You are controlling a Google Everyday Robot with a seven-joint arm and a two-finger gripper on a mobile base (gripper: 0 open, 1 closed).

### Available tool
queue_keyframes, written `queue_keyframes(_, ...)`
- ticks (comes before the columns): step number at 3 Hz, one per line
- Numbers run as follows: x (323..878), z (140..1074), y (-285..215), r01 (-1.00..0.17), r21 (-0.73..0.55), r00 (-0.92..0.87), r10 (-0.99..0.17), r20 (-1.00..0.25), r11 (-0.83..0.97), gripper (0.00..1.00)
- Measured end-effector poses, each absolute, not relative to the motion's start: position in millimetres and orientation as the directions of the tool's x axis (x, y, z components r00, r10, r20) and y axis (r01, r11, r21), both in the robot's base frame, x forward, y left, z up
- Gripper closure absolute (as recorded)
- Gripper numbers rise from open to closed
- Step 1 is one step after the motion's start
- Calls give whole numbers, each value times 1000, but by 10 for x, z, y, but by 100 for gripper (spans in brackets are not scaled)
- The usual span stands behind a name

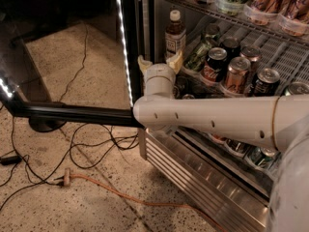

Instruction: Pick blue plastic bottle from top shelf of fridge

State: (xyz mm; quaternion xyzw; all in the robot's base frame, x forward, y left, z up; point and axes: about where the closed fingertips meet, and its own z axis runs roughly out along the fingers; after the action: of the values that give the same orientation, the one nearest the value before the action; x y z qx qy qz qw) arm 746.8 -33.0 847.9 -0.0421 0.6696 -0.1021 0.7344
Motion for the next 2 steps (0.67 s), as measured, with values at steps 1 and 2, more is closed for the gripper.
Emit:
queue_keyframes(1, 7556, 8467, -320, 108, -191, 82, -200, -976, 976, 21)
queue_keyframes(2, 7610, 8460, -342, 128, -185, 82, -196, -977, 974, 22)
